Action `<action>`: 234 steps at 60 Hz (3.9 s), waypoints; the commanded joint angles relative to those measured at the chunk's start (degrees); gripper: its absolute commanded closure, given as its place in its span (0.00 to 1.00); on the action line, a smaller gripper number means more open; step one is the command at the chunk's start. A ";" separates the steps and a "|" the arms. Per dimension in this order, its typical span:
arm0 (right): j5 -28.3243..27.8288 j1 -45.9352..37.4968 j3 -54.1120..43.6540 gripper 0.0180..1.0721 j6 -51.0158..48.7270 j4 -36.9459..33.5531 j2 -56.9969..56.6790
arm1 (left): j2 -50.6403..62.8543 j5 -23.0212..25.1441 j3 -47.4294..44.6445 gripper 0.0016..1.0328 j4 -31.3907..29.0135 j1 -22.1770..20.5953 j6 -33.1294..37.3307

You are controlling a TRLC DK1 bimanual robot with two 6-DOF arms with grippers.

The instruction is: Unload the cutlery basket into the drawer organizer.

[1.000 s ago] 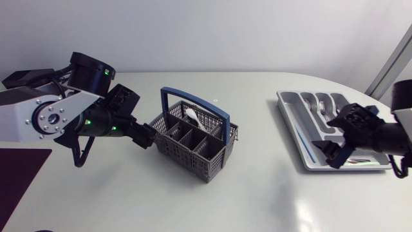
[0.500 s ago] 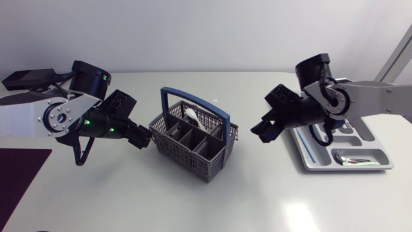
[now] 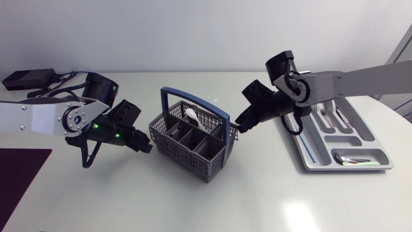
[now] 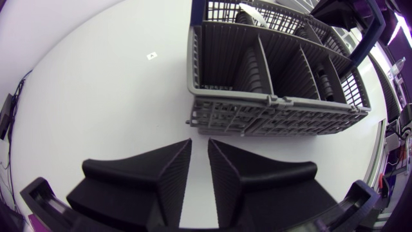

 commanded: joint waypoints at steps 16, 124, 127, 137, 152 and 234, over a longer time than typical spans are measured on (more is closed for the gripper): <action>-2.49 5.75 -5.64 0.89 0.30 -3.19 -5.34 | 6.76 1.62 6.54 0.82 3.54 -0.02 0.90; -3.63 2.59 18.35 0.88 9.79 -5.65 12.41 | -26.20 17.18 -9.81 0.63 -26.52 -8.98 22.17; -3.72 2.76 19.49 0.88 9.79 -5.83 13.64 | -24.27 17.18 -10.16 0.63 -24.24 -8.90 21.56; -6.62 3.20 22.22 0.88 9.44 -8.38 16.19 | -18.29 15.60 -10.43 0.63 -16.77 -8.46 19.89; -12.15 3.99 18.62 0.88 5.75 -10.31 13.47 | -14.33 13.93 -9.72 0.63 -10.35 -4.41 20.06; -5.21 -2.95 -12.06 0.55 15.50 -10.40 -21.51 | -4.14 13.66 -0.49 0.42 0.55 0.60 17.16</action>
